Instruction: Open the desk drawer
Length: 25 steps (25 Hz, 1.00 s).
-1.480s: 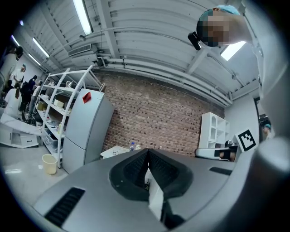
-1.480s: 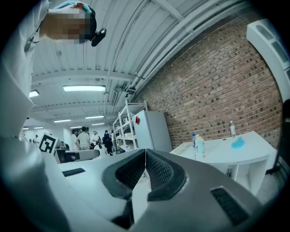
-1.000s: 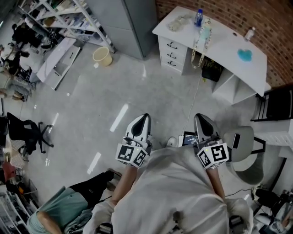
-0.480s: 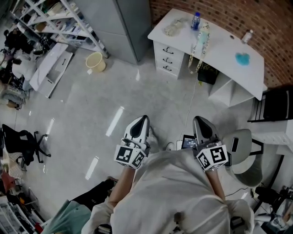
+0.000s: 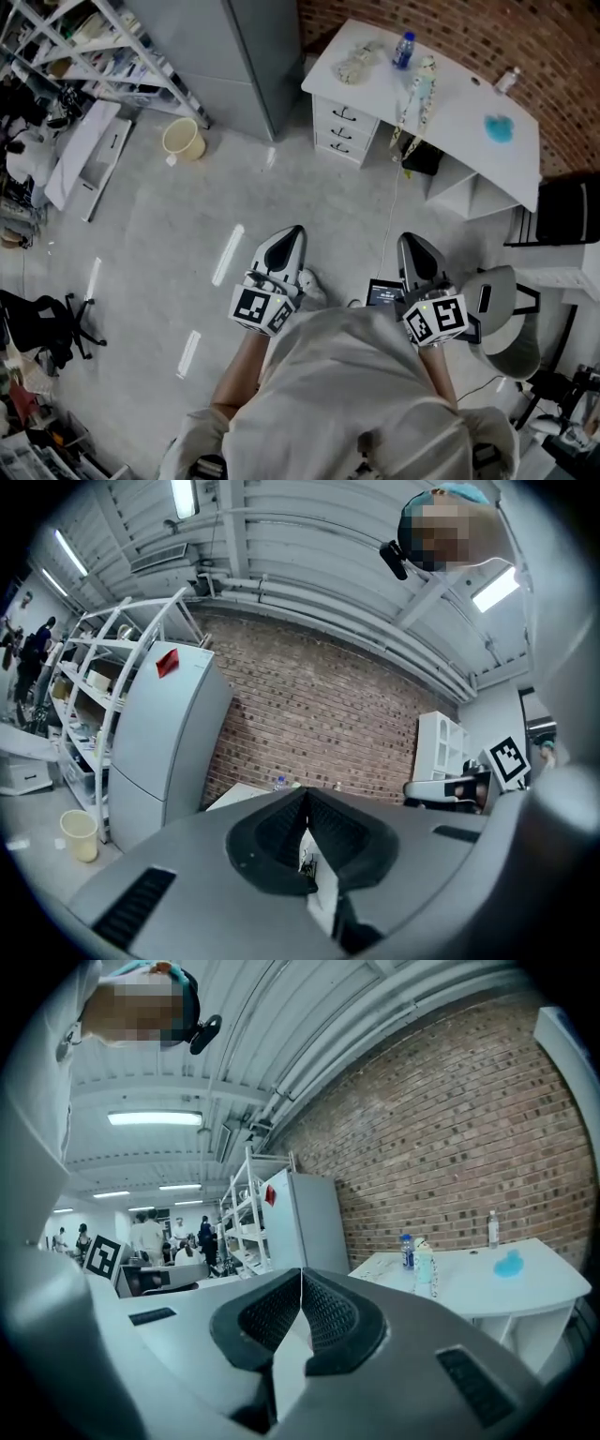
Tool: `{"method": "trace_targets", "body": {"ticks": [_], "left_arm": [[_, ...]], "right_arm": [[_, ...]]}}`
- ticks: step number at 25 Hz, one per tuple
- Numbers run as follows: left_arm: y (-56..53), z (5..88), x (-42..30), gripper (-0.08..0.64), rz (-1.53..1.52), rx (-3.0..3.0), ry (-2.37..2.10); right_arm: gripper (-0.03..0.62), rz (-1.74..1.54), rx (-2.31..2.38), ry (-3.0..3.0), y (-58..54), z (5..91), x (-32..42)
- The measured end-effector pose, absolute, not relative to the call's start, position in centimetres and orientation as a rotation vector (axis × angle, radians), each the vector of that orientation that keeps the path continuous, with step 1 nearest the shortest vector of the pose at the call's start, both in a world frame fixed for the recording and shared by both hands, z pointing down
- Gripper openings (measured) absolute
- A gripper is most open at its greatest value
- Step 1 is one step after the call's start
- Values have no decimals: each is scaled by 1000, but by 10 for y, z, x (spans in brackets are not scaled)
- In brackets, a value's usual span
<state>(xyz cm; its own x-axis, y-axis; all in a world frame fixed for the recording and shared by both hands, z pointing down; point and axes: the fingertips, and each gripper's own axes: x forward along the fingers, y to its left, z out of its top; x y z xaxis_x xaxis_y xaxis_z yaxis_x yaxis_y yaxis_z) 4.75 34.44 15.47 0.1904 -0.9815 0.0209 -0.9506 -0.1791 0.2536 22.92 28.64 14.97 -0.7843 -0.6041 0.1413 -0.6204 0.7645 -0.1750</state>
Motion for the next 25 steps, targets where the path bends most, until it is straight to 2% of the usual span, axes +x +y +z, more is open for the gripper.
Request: {"method": "trace_targets", "body": {"ticks": [10,25], "left_arm": [[309,159,-12,6,-224,2295,-1807],[222,165,-53,6,-252,2201,-1887]], "right_arm": [[26,329,1041,-2849,272,156,162],[27,374,1011,-2866,166,171,124]]}}
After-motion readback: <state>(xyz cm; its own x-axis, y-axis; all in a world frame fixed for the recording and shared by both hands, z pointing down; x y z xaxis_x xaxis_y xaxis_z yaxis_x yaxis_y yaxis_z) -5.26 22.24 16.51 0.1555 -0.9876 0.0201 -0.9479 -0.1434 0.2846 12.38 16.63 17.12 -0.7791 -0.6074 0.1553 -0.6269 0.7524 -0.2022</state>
